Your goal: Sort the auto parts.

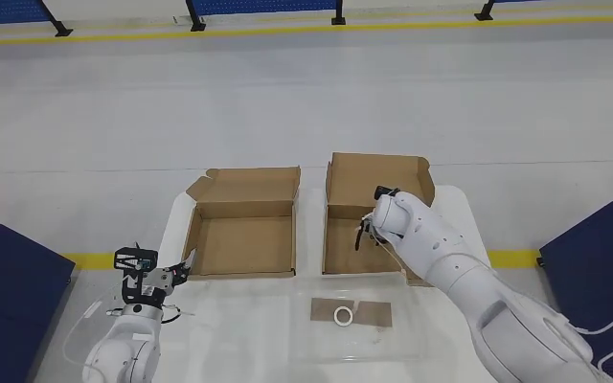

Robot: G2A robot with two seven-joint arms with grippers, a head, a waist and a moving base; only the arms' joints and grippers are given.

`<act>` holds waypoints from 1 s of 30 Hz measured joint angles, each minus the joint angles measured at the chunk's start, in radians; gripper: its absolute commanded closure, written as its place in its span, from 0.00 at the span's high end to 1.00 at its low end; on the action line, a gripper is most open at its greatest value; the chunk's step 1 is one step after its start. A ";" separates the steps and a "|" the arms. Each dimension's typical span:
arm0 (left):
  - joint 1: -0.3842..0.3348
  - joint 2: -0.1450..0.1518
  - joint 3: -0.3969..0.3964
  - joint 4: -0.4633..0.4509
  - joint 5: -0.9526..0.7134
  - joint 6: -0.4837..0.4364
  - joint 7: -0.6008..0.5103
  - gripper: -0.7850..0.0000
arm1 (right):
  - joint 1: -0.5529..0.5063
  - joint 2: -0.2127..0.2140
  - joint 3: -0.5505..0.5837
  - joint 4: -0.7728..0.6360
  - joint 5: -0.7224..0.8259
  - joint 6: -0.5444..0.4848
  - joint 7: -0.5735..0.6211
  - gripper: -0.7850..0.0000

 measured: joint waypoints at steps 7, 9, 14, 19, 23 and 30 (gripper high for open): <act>0.000 0.000 0.000 0.000 0.000 0.000 0.000 1.00 | 0.015 -0.025 -0.004 0.050 0.001 -0.014 -0.004 0.00; 0.000 0.000 0.000 0.000 0.000 0.000 0.000 1.00 | 0.017 -0.031 -0.004 0.062 0.000 -0.017 -0.004 0.00; 0.000 0.000 0.000 0.000 0.000 0.000 0.000 1.00 | 0.025 -0.041 0.001 0.082 -0.005 -0.024 -0.005 0.19; 0.000 0.000 0.000 0.000 0.000 0.000 0.000 1.00 | 0.028 -0.044 0.011 0.082 -0.013 -0.027 -0.004 0.29; 0.000 0.000 0.000 0.000 0.000 0.000 0.000 1.00 | 0.028 -0.041 0.026 0.066 -0.020 -0.032 0.000 0.35; 0.000 0.000 0.000 0.000 0.000 0.000 0.000 1.00 | 0.011 -0.013 0.076 -0.018 -0.039 -0.031 0.006 0.98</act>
